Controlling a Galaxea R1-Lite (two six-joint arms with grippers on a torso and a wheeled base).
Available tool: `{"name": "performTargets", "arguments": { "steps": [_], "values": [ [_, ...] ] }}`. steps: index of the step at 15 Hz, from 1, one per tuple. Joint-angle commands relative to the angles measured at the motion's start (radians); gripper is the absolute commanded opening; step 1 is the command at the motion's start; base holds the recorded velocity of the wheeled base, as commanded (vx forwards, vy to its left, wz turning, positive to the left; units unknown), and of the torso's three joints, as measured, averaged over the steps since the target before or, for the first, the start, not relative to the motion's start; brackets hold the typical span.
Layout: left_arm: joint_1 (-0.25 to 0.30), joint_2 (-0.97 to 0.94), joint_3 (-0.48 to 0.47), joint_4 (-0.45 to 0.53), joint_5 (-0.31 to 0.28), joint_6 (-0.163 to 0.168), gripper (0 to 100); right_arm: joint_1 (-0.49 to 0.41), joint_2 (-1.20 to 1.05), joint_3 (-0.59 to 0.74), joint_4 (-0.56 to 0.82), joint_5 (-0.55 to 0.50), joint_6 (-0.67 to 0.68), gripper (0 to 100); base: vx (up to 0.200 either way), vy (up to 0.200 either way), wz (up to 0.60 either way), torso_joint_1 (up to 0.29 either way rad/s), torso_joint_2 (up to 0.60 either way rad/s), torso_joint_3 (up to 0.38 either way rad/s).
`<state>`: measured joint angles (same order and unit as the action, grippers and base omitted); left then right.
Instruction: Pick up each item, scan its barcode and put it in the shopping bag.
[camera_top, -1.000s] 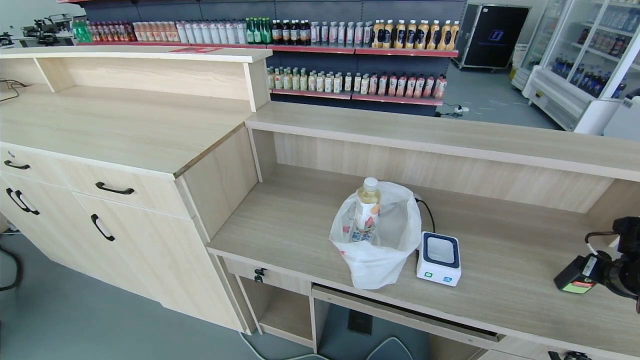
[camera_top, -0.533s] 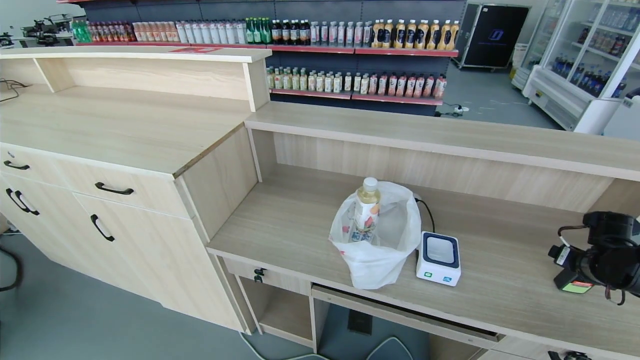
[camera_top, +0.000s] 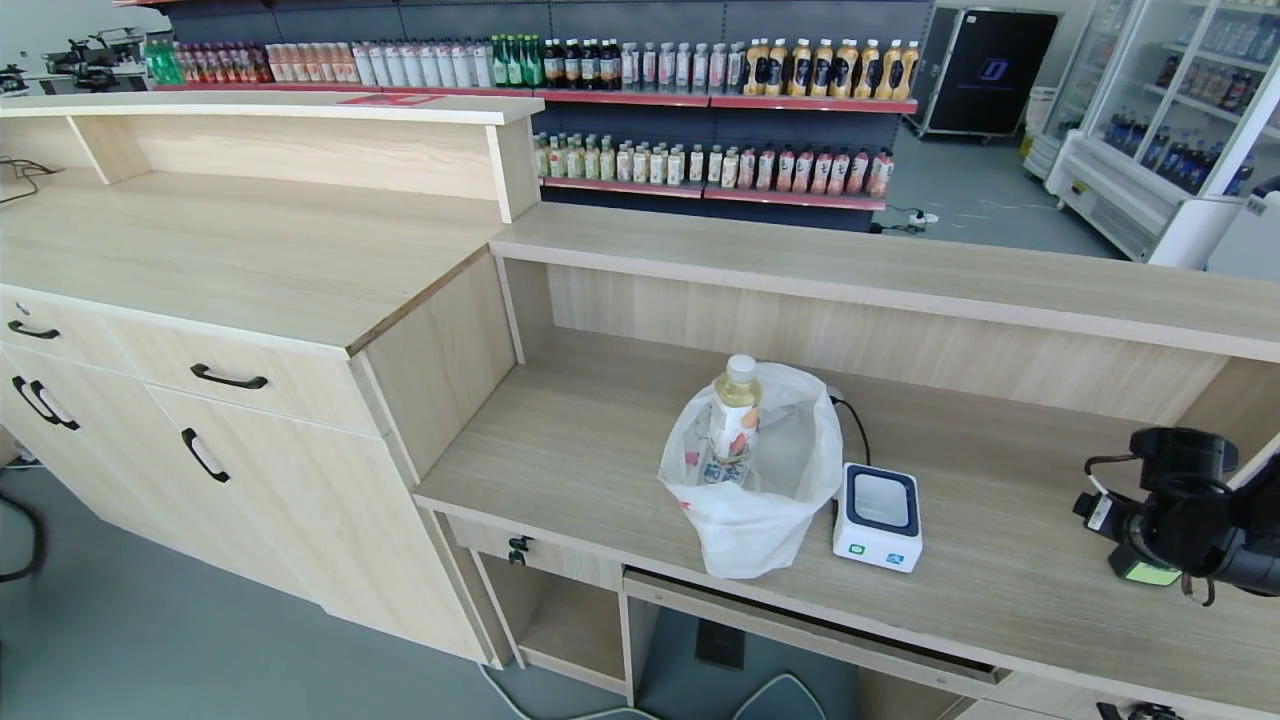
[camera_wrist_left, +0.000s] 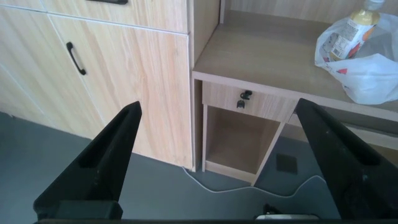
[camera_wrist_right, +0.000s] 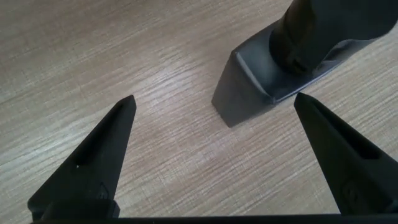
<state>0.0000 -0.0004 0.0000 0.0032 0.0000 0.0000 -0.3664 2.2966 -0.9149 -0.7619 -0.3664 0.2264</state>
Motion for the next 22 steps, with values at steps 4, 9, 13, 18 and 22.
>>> {"name": "performTargets", "arguments": {
  "steps": [4, 9, 13, 18, 22],
  "values": [
    [0.0, 0.0, 0.0, 0.0, 0.0, 0.0, 100, -0.003, 0.006, 0.008, -0.017, -0.036, -0.03, 100, 0.0, 0.0, 0.0, 0.0, 0.0, 0.0],
    [0.0, 0.0, 0.0, 0.0, 0.0, 0.0, 100, -0.017, 0.055, 0.011, -0.109, -0.086, -0.125, 100, 0.0, 0.0, 0.0, 0.0, 0.0, 0.0],
    [0.0, 0.0, 0.0, 0.0, 0.0, 0.0, 100, -0.042, 0.076, 0.008, -0.139, -0.1, -0.202, 100, 0.0, 0.0, 0.0, 0.0, 0.0, 0.0],
    [0.0, 0.0, 0.0, 0.0, 0.0, 0.0, 100, -0.045, 0.118, 0.004, -0.226, -0.1, -0.275, 100, 0.0, 0.0, 0.0, 0.0, 0.0, 0.0],
    [0.0, 0.0, 0.0, 0.0, 0.0, 0.0, 100, -0.052, 0.135, 0.002, -0.254, -0.1, -0.315, 0, 0.0, 0.0, 0.0, 0.0, 0.0, 0.0]
  ]
}}
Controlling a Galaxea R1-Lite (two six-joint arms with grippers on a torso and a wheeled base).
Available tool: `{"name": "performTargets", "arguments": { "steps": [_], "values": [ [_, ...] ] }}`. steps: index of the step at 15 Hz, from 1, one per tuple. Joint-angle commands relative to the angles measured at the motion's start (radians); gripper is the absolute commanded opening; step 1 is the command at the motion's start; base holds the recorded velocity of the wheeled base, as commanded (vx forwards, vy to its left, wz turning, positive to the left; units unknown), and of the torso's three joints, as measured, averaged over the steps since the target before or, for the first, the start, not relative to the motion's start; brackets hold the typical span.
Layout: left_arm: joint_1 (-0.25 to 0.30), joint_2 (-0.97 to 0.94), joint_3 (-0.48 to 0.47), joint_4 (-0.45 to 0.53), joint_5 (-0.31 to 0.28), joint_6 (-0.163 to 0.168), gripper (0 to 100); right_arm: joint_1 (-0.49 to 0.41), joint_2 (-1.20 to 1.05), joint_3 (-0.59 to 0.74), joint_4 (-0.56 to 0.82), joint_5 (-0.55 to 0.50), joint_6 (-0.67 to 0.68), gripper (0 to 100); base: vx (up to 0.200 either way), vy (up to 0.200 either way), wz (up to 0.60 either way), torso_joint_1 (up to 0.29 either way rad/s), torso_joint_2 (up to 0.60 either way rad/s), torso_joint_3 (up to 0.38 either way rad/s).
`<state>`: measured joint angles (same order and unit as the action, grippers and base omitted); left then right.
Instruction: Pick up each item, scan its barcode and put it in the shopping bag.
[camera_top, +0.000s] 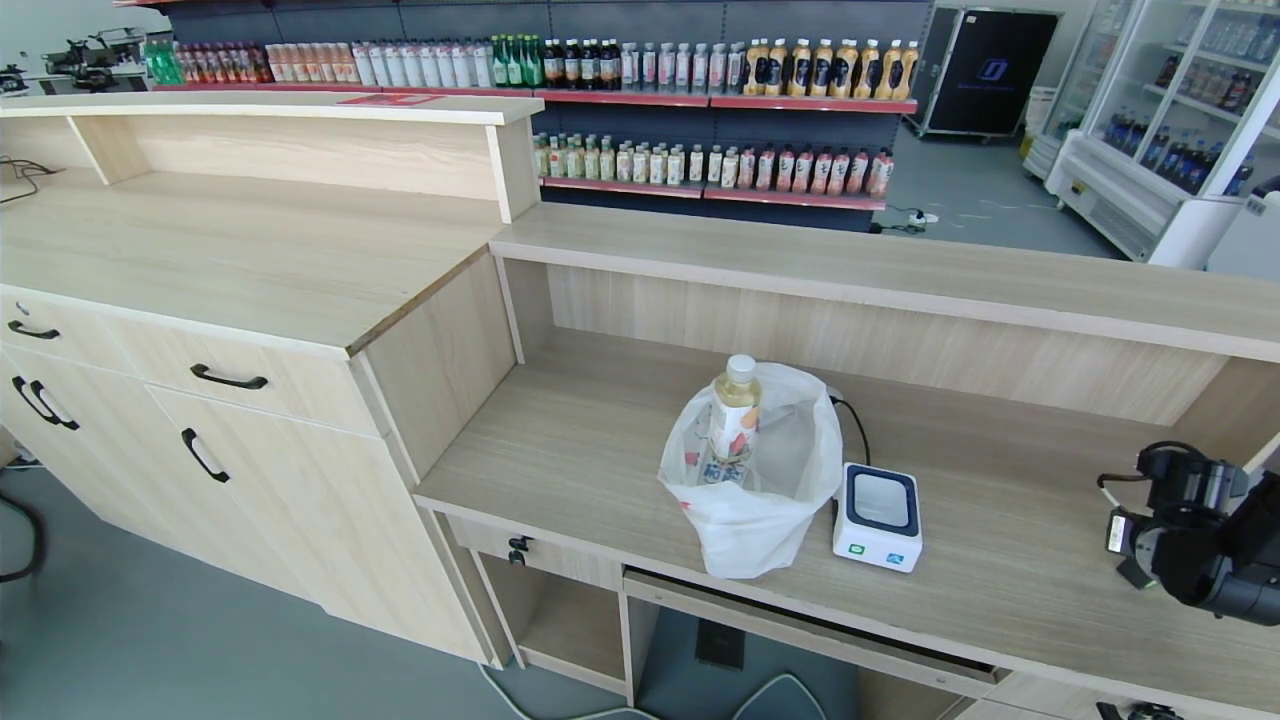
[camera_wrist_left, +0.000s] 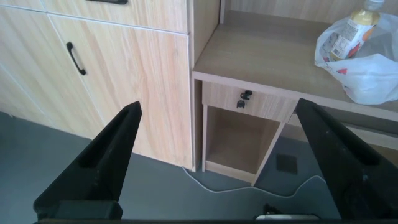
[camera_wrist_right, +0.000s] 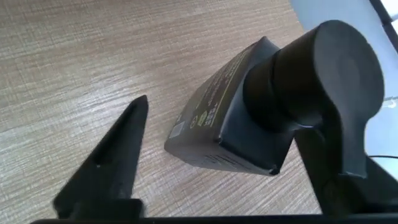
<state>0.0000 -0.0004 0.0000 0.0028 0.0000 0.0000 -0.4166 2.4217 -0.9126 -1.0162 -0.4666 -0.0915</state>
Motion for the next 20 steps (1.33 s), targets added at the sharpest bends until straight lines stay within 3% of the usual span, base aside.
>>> {"name": "performTargets", "arguments": {
  "steps": [1, 7, 11, 12, 13, 14, 15, 16, 18, 20],
  "values": [
    [0.0, 0.0, 0.0, 0.0, 0.0, 0.0, 100, -0.005, 0.017, -0.005, -0.018, 0.0, -0.022, 0, 0.0, 0.0, 0.0, 0.0, 0.0, 0.0],
    [0.0, 0.0, 0.0, 0.0, 0.0, 0.0, 100, -0.01, 0.004, -0.049, -0.062, 0.011, -0.134, 0, 0.0, 0.0, 0.0, 0.0, 0.0, 0.0],
    [0.0, 0.0, 0.0, 0.0, 0.0, 0.0, 100, -0.01, -0.121, -0.005, -0.042, 0.166, -0.146, 0, 0.0, 0.0, 0.0, 0.0, 0.0, 0.0],
    [0.0, 0.0, 0.0, 0.0, 0.0, 0.0, 100, -0.002, -0.234, 0.02, 0.036, 0.302, -0.148, 0, 0.0, 0.0, 0.0, 0.0, 0.0, 0.0],
    [0.0, 0.0, 0.0, 0.0, 0.0, 0.0, 100, 0.018, -0.428, 0.02, 0.257, 0.522, -0.143, 0, 0.0, 0.0, 0.0, 0.0, 0.0, 0.0],
    [0.0, 0.0, 0.0, 0.0, 0.0, 0.0, 100, 0.03, -0.521, 0.009, 0.38, 0.634, -0.137, 0, 0.0, 0.0, 0.0, 0.0, 0.0, 0.0],
    [0.0, 0.0, 0.0, 0.0, 0.0, 0.0, 100, 0.038, -0.673, -0.026, 0.591, 0.885, -0.136, 0, 0.0, 0.0, 0.0, 0.0, 0.0, 0.0],
    [0.0, 0.0, 0.0, 0.0, 0.0, 0.0, 100, 0.041, -0.754, -0.068, 0.728, 1.05, -0.14, 0, 0.0, 0.0, 0.0, 0.0, 0.0, 0.0],
    [0.0, 0.0, 0.0, 0.0, 0.0, 0.0, 100, 0.099, -0.877, -0.157, 0.97, 1.286, -0.134, 0, 0.0, 0.0, 0.0, 0.0, 0.0, 0.0],
    [0.0, 0.0, 0.0, 0.0, 0.0, 0.0, 100, 0.173, -0.941, -0.221, 1.107, 1.413, -0.119, 0, 0.0, 0.0, 0.0, 0.0, 0.0, 0.0]
  ]
}}
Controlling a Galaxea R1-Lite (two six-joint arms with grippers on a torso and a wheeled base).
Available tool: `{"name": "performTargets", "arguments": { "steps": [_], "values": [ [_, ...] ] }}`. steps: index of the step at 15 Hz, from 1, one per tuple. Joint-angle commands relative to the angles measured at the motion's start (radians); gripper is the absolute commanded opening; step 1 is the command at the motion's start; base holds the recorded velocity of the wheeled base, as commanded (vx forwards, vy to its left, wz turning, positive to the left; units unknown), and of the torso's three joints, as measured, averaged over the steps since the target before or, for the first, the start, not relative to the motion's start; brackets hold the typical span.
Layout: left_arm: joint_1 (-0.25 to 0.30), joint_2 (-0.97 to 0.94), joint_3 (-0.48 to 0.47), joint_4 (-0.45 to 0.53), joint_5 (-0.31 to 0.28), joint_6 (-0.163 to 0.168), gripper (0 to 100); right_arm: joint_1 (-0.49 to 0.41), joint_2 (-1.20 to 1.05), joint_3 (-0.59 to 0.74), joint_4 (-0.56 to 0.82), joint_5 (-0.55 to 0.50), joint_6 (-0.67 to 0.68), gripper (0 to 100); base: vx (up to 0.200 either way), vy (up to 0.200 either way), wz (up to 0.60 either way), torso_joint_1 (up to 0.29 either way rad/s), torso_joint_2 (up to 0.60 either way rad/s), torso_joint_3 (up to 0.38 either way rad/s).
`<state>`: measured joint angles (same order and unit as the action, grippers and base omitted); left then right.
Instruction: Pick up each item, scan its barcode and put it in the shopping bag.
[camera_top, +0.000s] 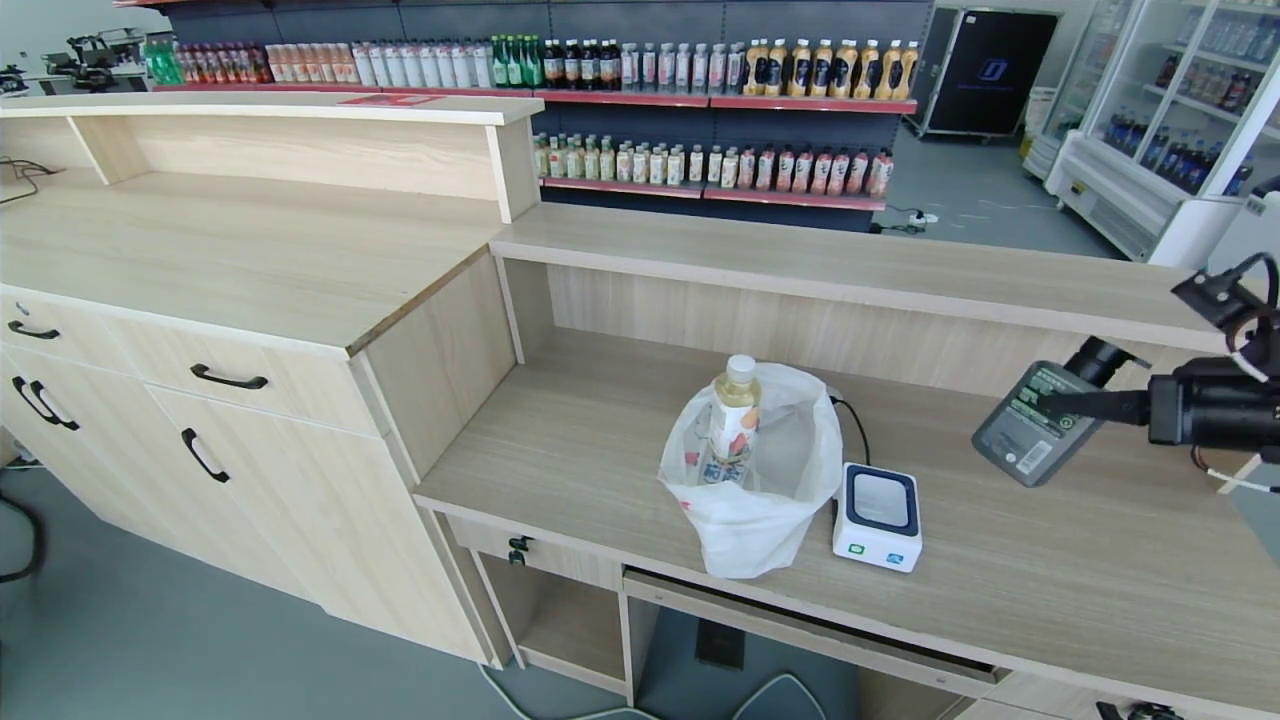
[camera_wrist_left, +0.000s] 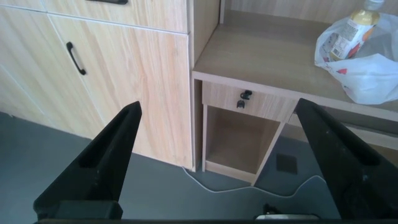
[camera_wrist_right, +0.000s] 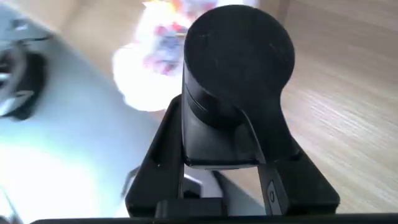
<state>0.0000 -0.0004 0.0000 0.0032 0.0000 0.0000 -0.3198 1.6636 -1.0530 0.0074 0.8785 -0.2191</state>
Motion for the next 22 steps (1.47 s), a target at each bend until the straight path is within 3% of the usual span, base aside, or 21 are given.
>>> {"name": "performTargets", "arguments": {
  "steps": [1, 4, 10, 17, 22],
  "values": [
    [0.0, 0.0, 0.0, 0.0, 0.0, 0.0, 100, 0.123, -0.209, -0.113, 0.14, 0.089, 0.043, 0, 0.0, 0.0, 0.0, 0.0, 0.0, 0.0],
    [0.0, 0.0, 0.0, 0.0, 0.0, 0.0, 100, 0.309, -0.269, -0.194, 0.244, 0.099, 0.199, 0, 0.0, 0.0, 0.0, 0.0, 0.0, 0.0],
    [0.0, 0.0, 0.0, 0.0, 0.0, 0.0, 100, 0.536, -0.406, -0.196, 0.359, 0.099, 0.231, 0, 0.0, 0.0, 0.0, 0.0, 0.0, 0.0],
    [0.0, 0.0, 0.0, 0.0, 0.0, 0.0, 100, 0.657, -0.539, -0.107, 0.375, 0.094, 0.282, 0, 0.0, 0.0, 0.0, 0.0, 0.0, 0.0],
    [0.0, 0.0, 0.0, 0.0, 0.0, 0.0, 100, 0.685, -0.588, -0.068, 0.375, 0.092, 0.282, 0, 0.0, 0.0, 0.0, 0.0, 0.0, 0.0]
  ]
}}
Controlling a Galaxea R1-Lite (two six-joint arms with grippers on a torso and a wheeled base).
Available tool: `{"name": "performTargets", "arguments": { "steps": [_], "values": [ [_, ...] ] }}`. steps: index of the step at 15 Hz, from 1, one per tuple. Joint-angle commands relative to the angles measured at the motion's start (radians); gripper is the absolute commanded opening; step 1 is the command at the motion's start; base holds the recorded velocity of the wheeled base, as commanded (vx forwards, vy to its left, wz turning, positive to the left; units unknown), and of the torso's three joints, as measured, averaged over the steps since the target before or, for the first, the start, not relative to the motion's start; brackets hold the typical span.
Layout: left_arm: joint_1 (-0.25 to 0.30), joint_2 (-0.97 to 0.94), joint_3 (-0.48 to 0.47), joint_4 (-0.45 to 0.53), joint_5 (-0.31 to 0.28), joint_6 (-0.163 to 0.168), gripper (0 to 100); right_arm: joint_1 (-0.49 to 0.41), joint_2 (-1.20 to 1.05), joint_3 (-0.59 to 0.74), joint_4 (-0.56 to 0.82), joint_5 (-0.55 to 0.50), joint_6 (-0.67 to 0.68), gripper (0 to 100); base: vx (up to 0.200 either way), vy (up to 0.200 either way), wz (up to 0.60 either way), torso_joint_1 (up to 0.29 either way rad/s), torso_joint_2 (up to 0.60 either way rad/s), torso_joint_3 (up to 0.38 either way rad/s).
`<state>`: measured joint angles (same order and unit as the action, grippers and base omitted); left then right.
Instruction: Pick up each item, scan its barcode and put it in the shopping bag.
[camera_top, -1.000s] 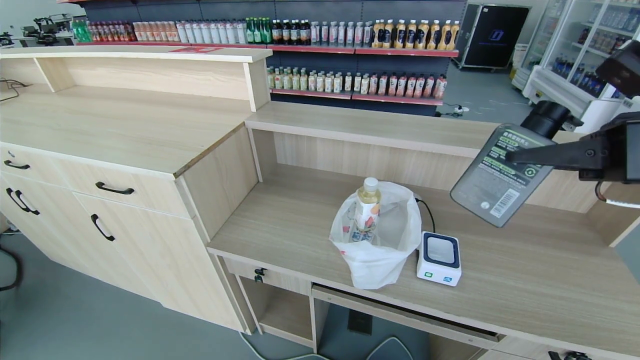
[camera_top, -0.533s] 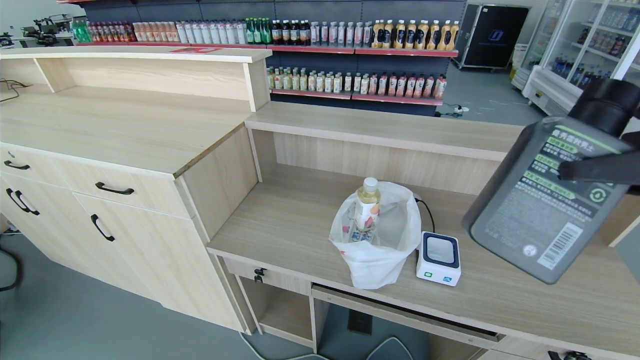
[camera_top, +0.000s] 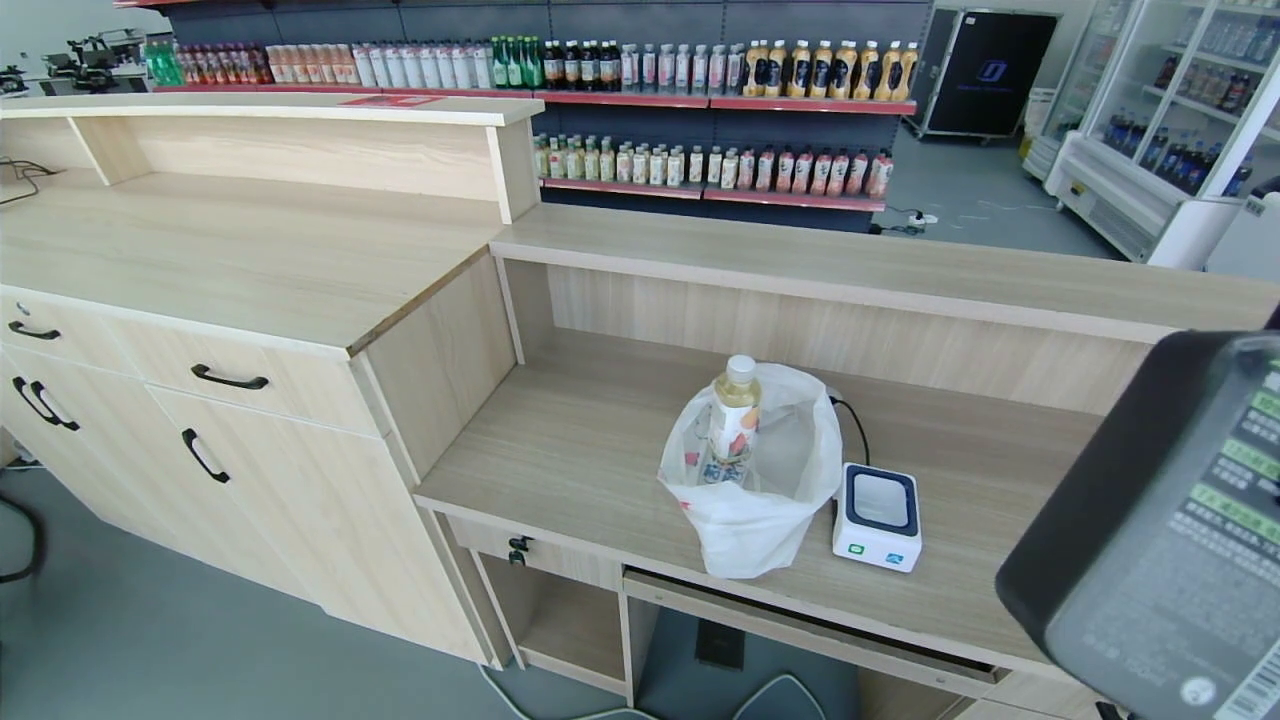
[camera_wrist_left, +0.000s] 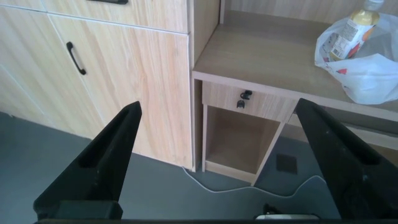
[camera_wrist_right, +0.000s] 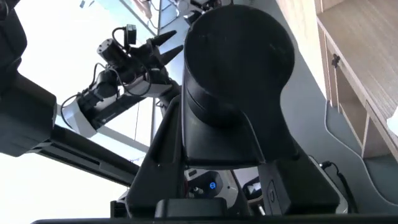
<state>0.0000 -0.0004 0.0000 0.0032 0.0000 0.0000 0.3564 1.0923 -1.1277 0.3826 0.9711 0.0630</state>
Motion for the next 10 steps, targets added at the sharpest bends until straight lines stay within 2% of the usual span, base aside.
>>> {"name": "performTargets", "arguments": {
  "steps": [1, 5, 10],
  "values": [
    [0.0, 0.0, 0.0, 0.0, 0.0, 0.0, 100, 0.01, -0.023, 0.012, -0.001, 0.0, 0.0, 0, 0.0, 0.0, 0.0, 0.0, 0.0, 0.0],
    [0.0, 0.0, 0.0, 0.0, 0.0, 0.0, 100, 0.053, -0.04, 0.023, -0.001, -0.002, 0.0, 0, 0.0, 0.0, 0.0, 0.0, 0.0, 0.0],
    [0.0, 0.0, 0.0, 0.0, 0.0, 0.0, 100, 0.05, -0.038, 0.026, -0.002, -0.003, -0.002, 0, 0.0, 0.0, 0.0, 0.0, 0.0, 0.0]
  ]
}}
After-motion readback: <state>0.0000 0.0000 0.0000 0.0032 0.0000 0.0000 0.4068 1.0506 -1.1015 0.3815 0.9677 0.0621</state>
